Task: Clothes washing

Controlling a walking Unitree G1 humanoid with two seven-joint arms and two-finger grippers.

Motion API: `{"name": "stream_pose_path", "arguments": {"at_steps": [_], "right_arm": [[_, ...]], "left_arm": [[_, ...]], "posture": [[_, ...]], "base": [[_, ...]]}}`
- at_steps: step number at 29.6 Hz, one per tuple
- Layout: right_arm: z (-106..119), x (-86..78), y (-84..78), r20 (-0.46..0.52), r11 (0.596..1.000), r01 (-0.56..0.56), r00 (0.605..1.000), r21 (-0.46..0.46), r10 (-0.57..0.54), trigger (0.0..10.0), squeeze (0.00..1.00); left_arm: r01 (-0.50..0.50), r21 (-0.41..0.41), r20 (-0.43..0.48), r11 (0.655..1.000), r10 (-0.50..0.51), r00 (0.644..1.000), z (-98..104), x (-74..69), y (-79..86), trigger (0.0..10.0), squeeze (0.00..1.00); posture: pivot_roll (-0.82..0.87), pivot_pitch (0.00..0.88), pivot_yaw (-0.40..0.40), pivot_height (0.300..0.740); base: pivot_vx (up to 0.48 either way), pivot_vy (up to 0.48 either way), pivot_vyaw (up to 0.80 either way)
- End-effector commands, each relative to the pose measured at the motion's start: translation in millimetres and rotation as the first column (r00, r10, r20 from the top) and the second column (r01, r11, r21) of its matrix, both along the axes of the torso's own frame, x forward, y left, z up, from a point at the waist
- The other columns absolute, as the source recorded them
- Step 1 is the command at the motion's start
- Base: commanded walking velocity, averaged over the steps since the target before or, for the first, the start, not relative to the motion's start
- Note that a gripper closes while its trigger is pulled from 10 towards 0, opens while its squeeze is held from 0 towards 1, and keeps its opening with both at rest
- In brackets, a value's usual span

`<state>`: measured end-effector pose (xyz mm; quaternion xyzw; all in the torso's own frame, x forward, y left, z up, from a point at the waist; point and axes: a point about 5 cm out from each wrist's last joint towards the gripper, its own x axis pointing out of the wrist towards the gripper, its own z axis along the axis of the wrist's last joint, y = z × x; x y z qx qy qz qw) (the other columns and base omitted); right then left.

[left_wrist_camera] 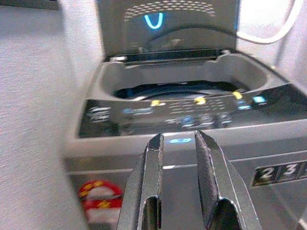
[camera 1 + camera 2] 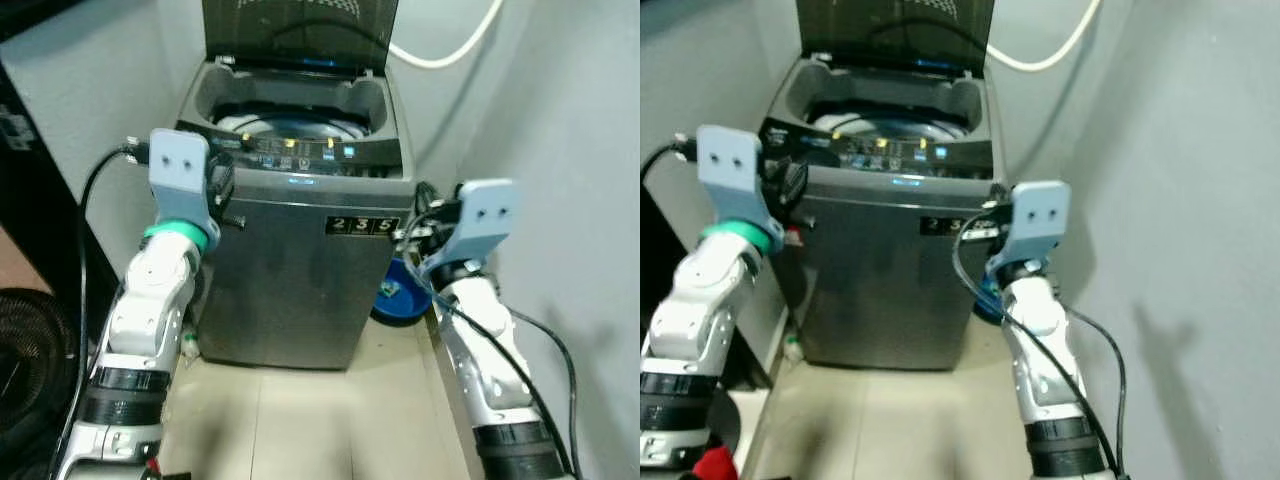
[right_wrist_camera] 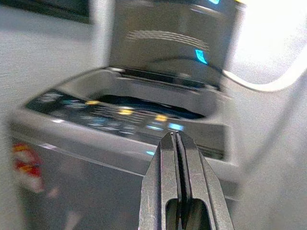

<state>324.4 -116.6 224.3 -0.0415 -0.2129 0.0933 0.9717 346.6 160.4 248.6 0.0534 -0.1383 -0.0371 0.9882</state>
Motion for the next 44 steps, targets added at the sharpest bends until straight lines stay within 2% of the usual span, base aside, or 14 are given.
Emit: {"name": "stream_pose_path", "arguments": {"at_steps": [1, 13, 14, 15, 16, 19, 20, 24, 44], "right_arm": [[-10.9, 0.1, -2.5, -0.03, 0.999, 0.004, 1.0, -0.032, -0.005, 10.0, 0.0], [-37.7, -2.8, -3.6, -0.095, 0.994, -0.018, 0.995, -0.107, 0.007, 10.0, 0.0], [-57.9, -3.4, -12.1, -0.163, 0.994, 0.005, 0.986, -0.108, -0.022, 10.0, 0.0], [-57.9, -3.4, -12.1, -0.163, 0.994, 0.005, 0.986, -0.108, -0.022, 10.0, 0.0], [-91.9, -6.7, -30.4, -0.279, 0.993, 0.066, 0.956, -0.102, -0.092, 10.0, 0.0], [-91.9, -6.7, -30.4, -0.279, 0.993, 0.066, 0.956, -0.102, -0.092, 10.0, 0.0], [-100.3, -8.3, -35.7, -0.308, 0.991, 0.086, 0.945, -0.101, -0.113, 10.0, 0.0], [-103.2, -8.7, -38.6, -0.315, 0.99, 0.094, 0.941, -0.109, -0.124, 10.0, 0.0], [-99.3, -4.0, -34.0, -0.294, 0.991, 0.068, 0.95, -0.116, -0.099, 10.0, 0.0]], "left_arm": [[0.019, 0.012, -0.046, 1.0, -0.019, 0.999, -12.3, -1.2, -6.7, 10.0, 0.0], [0.059, 0.05, -0.108, 0.997, -0.053, 0.993, -34.9, -5.9, -16.7, 10.0, 0.0], [0.067, 0.07, -0.154, 0.995, -0.056, 0.986, -50.9, -8.6, -17.9, 10.0, 0.0], [0.067, 0.07, -0.154, 0.995, -0.056, 0.986, -50.9, -8.6, -17.9, 10.0, 0.0], [0.082, 0.114, -0.239, 0.99, -0.053, 0.969, -81.3, -14.9, -18.4, 10.0, 0.0], [0.082, 0.114, -0.239, 0.99, -0.053, 0.969, -81.3, -14.9, -18.4, 10.0, 0.0], [0.087, 0.126, -0.262, 0.988, -0.051, 0.964, -89.4, -17.2, -18.5, 10.0, 0.0], [0.095, 0.131, -0.278, 0.987, -0.055, 0.959, -95.0, -19.5, -20.9, 10.0, 0.0], [0.099, 0.138, -0.274, 0.985, -0.058, 0.96, -96.5, -19.5, -25.9, 10.0, 0.0]], "posture": [[0.07, 0.024, 0.011, 0.74], [0.07, 0.025, 0.011, 0.74], [0.07, 0.025, 0.011, 0.74], [0.07, 0.025, 0.011, 0.74], [0.07, 0.027, 0.011, 0.74], [0.07, 0.027, 0.011, 0.74], [0.07, 0.027, 0.011, 0.74], [0.07, 0.027, 0.011, 0.74], [0.07, 0.018, 0.005, 0.74]], "base": [[0.0, 0.0, 0.79], [0.0, 0.0, 0.79], [0.0, 0.0, 0.79], [0.0, 0.0, 0.79], [0.0, 0.0, 0.79], [0.0, 0.0, 0.79], [0.0, 0.0, 0.79], [0.0, 0.0, 0.79], [0.0, 0.0, 0.79]]}}
